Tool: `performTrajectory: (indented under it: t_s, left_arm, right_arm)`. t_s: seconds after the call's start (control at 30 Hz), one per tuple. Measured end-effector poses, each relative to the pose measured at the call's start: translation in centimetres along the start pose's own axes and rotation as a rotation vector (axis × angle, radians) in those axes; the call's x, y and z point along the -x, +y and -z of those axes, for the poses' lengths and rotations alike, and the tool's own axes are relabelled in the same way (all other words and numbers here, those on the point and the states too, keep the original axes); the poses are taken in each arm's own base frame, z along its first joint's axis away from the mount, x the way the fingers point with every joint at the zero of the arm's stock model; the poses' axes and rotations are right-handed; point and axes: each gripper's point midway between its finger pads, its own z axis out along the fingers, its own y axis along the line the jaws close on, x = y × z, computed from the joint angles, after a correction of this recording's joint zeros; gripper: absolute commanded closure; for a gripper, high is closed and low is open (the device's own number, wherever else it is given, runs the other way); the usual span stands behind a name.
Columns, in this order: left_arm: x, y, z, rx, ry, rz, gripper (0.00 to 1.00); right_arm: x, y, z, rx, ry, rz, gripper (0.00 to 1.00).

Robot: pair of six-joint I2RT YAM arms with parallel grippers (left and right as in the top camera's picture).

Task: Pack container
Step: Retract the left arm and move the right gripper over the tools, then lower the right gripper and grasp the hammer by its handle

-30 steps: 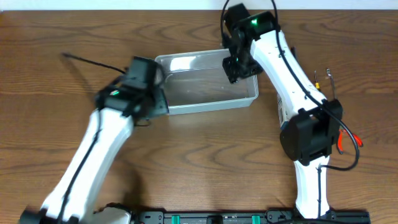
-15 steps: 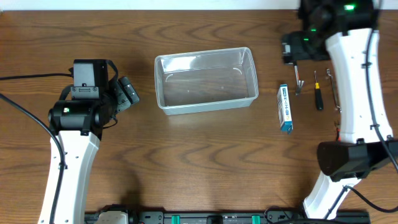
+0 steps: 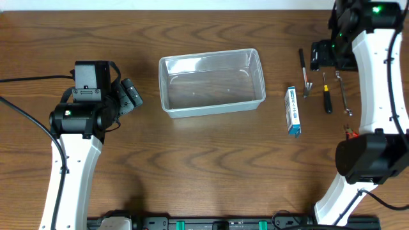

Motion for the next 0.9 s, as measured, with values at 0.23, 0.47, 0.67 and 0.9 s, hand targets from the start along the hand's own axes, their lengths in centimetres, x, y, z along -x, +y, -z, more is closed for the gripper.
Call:
performTrajectory:
  t_s: [0.23,0.47,0.67,0.9]
  left_arm:
    - [0.0,0.1,0.0,0.003,-0.002,0.0,0.02]
    - [0.0,0.1,0.0,0.005,-0.003,0.0,0.02]
    - [0.0,0.1,0.0,0.005,-0.003,0.0,0.02]
    - [0.0,0.1,0.0,0.005,-0.003,0.0,0.02]
  right_arm:
    - [0.4,1.0,-5.4,0.001,-0.008,0.01,0.19]
    - [0.5,1.6,-9.2,0.017,-0.034,0.004,0.22]
    - [0.8,1.8,-10.7,0.022,-0.06,-0.003,0.22]
    - [1.0,2.0,-11.6,0.024,-0.058,-0.003,0.22]
